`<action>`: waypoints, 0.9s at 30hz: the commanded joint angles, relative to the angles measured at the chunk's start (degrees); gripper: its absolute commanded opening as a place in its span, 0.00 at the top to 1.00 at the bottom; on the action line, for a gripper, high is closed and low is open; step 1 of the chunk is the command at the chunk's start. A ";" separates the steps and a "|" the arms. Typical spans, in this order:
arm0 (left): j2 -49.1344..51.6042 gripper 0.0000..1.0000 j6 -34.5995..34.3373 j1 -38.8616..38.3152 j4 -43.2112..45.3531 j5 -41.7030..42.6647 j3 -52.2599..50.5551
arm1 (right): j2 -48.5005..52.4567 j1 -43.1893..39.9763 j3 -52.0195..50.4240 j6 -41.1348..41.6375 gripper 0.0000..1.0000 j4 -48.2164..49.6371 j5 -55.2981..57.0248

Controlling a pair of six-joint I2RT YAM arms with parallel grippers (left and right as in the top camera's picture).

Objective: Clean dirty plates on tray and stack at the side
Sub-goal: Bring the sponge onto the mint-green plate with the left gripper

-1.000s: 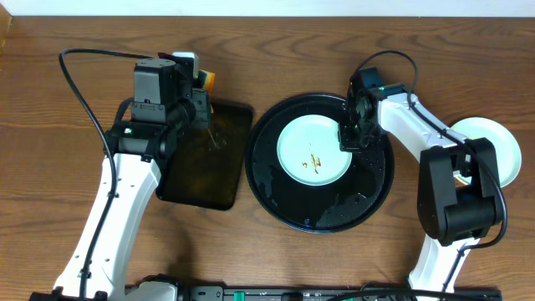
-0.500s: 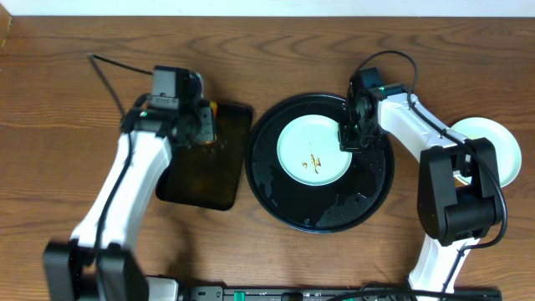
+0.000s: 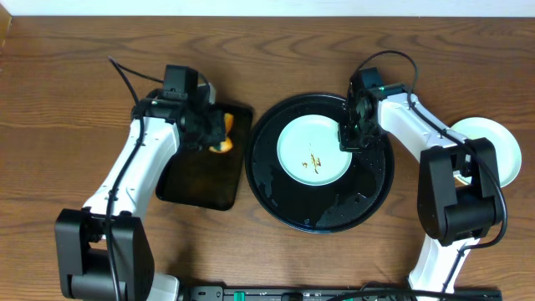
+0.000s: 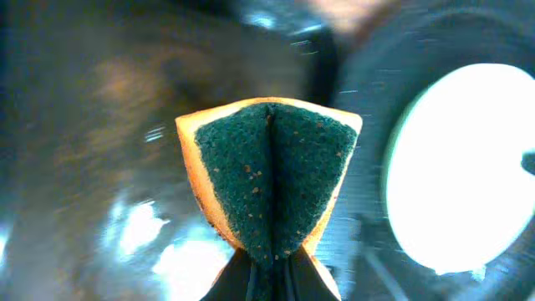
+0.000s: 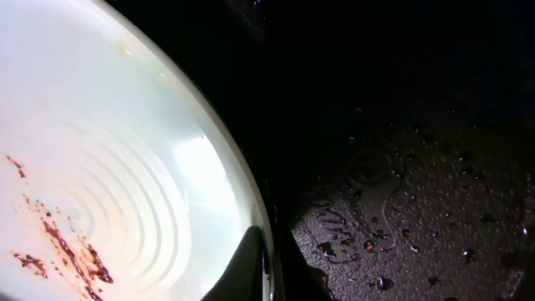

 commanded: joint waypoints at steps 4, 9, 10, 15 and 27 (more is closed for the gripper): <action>-1.55 0.93 1.46 -9.77 3.04 1.55 4.63 | 2.08 0.37 -2.29 -0.42 0.99 -0.90 1.68; 0.33 0.93 -1.51 -16.87 7.65 1.66 4.46 | 2.08 0.68 -2.29 -0.44 0.99 -1.86 1.70; 0.90 0.93 -1.86 -18.05 8.39 1.64 4.39 | 2.08 0.66 -2.29 -0.44 0.99 -1.99 1.70; 4.42 0.93 -6.95 -22.32 11.06 1.66 4.39 | 2.08 0.66 -2.29 -0.44 0.99 -1.99 1.70; 14.19 0.93 -13.09 -27.63 18.25 10.93 4.39 | 2.08 0.66 -2.29 -0.44 0.99 -2.03 1.68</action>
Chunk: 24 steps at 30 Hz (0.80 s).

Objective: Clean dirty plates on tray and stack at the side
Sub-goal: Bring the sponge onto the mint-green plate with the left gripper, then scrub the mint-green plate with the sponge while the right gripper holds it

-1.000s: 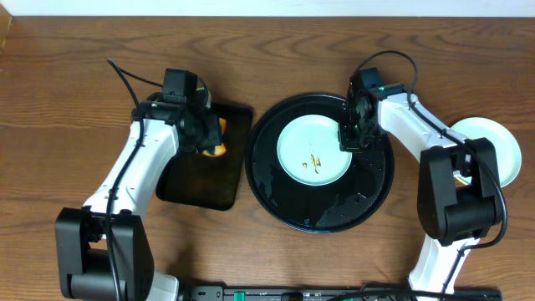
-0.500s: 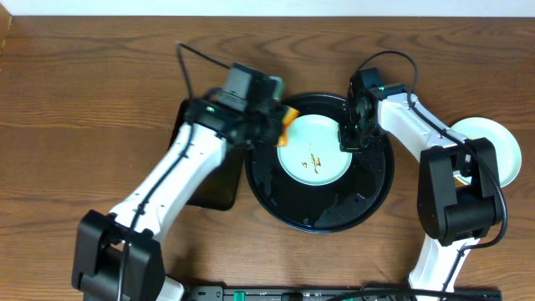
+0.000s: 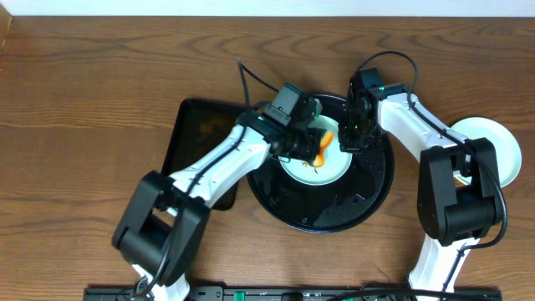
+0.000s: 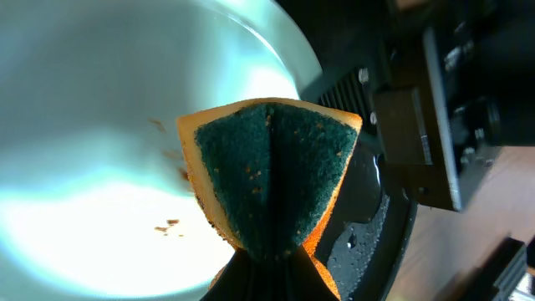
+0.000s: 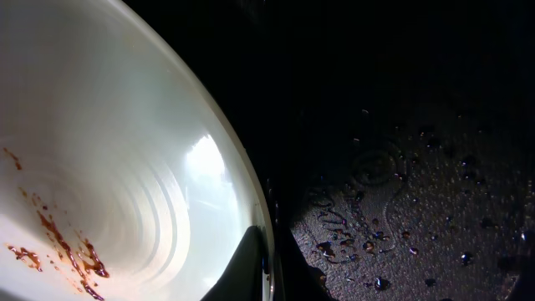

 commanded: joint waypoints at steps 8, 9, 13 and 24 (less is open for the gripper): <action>6.21 0.92 -2.01 -2.99 4.48 5.62 1.11 | 2.08 0.63 -2.29 -0.44 0.99 -1.20 1.66; 6.67 0.93 -1.99 -3.02 4.92 5.62 1.11 | 2.08 0.63 -2.29 -0.44 0.99 -1.20 1.66; 9.05 0.92 -1.99 -2.89 6.01 3.45 1.11 | 2.08 0.63 -2.29 -0.44 0.99 -1.25 1.64; 10.19 0.92 -1.55 -0.37 0.46 -12.09 1.05 | 2.08 0.63 -2.29 -0.46 0.99 -2.01 1.66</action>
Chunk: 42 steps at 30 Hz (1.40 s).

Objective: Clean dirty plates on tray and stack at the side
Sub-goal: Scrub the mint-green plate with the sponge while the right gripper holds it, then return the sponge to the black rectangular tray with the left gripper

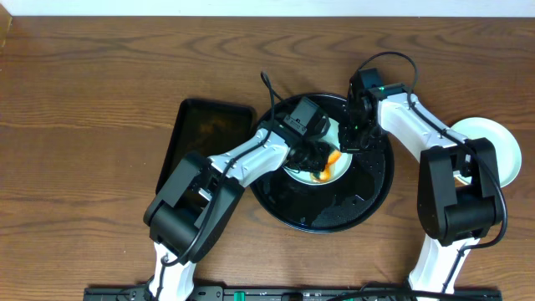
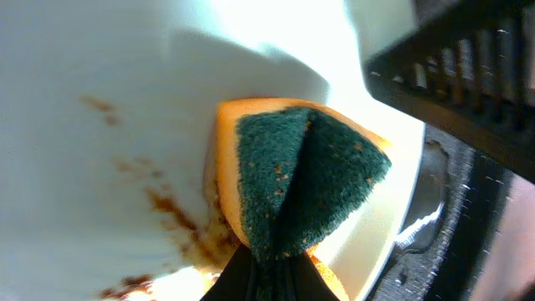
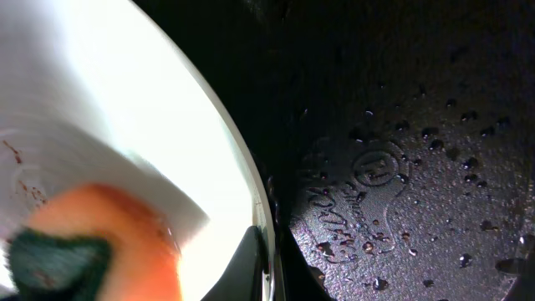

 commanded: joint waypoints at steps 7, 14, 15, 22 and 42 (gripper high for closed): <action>-0.44 0.93 -0.09 7.19 -5.14 -10.75 0.31 | 2.08 0.63 -2.29 -0.48 0.99 -1.62 1.68; -7.41 0.93 0.70 9.25 -5.14 -10.95 0.33 | 2.08 0.63 -2.29 -0.48 0.99 -1.64 1.68; -8.74 0.93 1.36 9.25 -5.20 -10.97 0.31 | 2.08 0.63 -2.29 -0.48 0.99 -1.64 1.68; -18.84 0.92 3.17 9.81 -8.87 -11.74 0.31 | 2.08 0.63 -2.29 -0.48 0.99 -1.62 1.70; -18.32 0.92 12.81 28.65 -24.22 -9.75 -2.51 | 2.08 1.29 -2.29 -0.44 0.98 -0.26 0.81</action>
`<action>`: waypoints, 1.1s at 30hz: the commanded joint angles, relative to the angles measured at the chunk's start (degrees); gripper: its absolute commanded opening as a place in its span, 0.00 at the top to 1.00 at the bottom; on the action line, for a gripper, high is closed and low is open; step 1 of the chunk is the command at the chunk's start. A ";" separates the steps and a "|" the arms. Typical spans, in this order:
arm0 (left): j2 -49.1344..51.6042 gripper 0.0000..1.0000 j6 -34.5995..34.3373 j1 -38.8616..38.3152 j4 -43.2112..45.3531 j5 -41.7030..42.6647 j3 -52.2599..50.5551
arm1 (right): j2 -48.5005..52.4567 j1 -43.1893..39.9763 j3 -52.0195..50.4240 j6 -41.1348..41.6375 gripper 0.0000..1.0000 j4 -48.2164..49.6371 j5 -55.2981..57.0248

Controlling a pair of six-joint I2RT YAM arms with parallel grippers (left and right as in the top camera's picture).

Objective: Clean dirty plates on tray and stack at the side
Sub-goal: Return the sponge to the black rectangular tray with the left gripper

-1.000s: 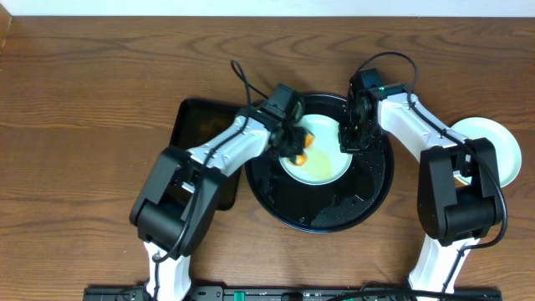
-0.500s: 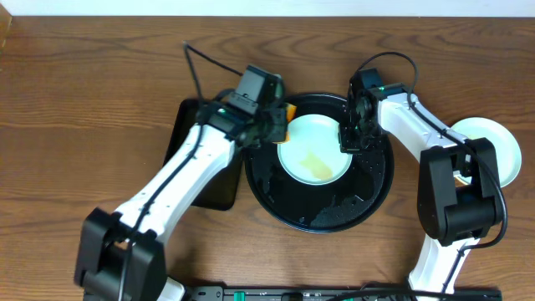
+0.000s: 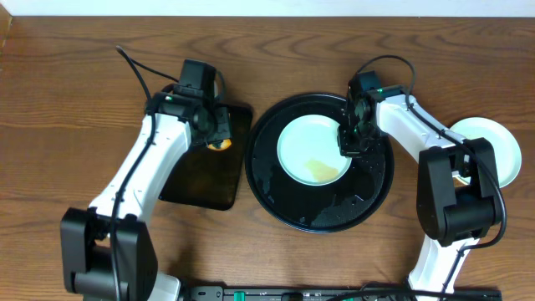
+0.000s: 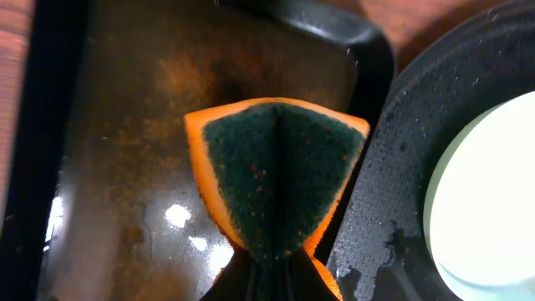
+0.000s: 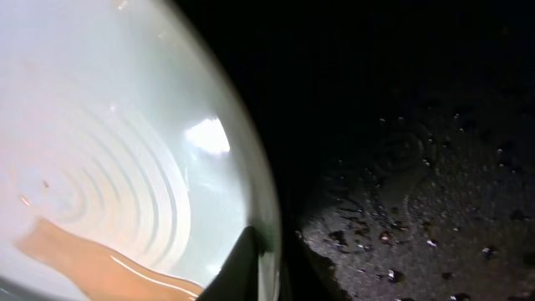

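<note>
A white plate lies on the round black tray, with a pale orange smear of liquid on its near part. My right gripper is shut on the plate's right rim. My left gripper is shut on a folded orange sponge with a green scouring face. It holds the sponge over the right edge of the dark rectangular tray, beside the round tray.
A second white plate sits on the wooden table at the far right, beside my right arm. Drops of water dot the round tray's floor. Brown liquid covers the rectangular tray's bottom.
My left gripper has moved with the sponge from the plate back over the rectangular tray. The brown stains on the plate are gone; a pale orange smear lies there instead.
At first my left gripper held the sponge over the rectangular tray while my right held the stained plate's rim. The sponge then hovered over the plate, then pressed on its stains. Now the sponge is back over the rectangular tray and the plate shows only a watery smear.
</note>
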 commanded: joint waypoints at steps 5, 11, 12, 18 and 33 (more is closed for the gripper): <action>8.83 0.92 7.96 5.62 2.10 19.08 -0.90 | 2.14 1.05 -1.57 -0.61 0.99 -0.09 1.64; 15.34 0.92 8.09 9.14 3.30 24.00 -0.90 | 2.14 1.05 -1.55 -0.61 0.99 -0.26 1.64; 16.13 0.92 8.41 9.60 3.30 23.98 -0.90 | 2.14 1.05 -1.55 -0.61 0.99 -0.26 1.64; 19.82 0.92 10.45 12.98 2.64 17.42 -0.90 | 2.14 1.05 -1.55 -0.61 0.99 -0.31 1.64; 14.32 0.92 -2.23 11.34 3.48 8.68 -0.50 | 2.14 1.05 -1.55 -0.61 0.99 -0.44 1.64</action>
